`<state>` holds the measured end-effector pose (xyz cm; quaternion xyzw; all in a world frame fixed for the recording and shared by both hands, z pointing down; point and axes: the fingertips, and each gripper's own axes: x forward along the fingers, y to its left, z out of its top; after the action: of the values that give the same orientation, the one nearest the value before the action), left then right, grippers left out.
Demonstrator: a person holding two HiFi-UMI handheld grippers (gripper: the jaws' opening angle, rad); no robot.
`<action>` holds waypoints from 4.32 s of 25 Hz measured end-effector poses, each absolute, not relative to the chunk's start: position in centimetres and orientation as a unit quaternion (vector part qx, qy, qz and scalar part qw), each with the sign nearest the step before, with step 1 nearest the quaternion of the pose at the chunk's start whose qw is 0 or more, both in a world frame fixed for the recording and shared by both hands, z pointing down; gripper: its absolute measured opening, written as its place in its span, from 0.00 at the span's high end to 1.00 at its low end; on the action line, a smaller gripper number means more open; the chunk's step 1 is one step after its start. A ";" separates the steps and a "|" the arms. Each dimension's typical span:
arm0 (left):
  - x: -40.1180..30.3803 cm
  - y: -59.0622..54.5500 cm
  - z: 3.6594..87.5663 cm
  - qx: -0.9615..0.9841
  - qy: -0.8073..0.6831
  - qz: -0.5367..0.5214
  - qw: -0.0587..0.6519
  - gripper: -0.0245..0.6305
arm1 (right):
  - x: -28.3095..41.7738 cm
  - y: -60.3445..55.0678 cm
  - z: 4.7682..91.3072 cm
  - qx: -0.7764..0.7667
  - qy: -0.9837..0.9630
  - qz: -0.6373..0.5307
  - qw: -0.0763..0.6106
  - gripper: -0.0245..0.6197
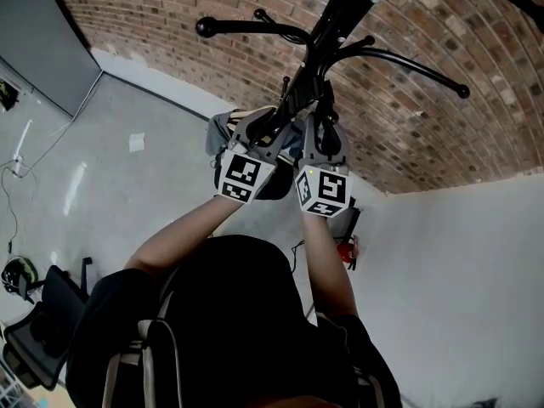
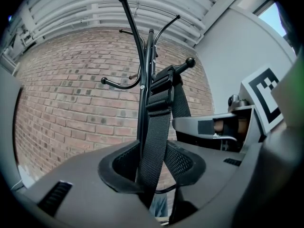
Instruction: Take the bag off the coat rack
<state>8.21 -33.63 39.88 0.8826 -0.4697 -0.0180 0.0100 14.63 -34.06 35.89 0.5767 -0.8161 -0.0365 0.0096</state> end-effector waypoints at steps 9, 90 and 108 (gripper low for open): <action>8.0 -34.2 39.2 0.882 -0.469 -0.030 0.030 0.75 | 15.3 -35.0 35.6 0.577 -0.816 -0.033 0.003 0.84; 2.5 -25.5 28.0 0.877 -0.469 -0.107 -0.016 0.93 | 17.2 -24.7 27.7 0.612 -0.786 -0.066 -0.059 0.93; 0.1 -21.7 28.0 0.872 -0.472 -0.130 0.004 0.93 | 16.9 -19.8 28.7 0.631 -0.771 -0.066 -0.062 0.93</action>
<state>0.13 -21.69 27.98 0.8718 -0.4722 -0.1299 0.0037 16.87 -19.80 28.70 0.6308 -0.7707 -0.0661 -0.0619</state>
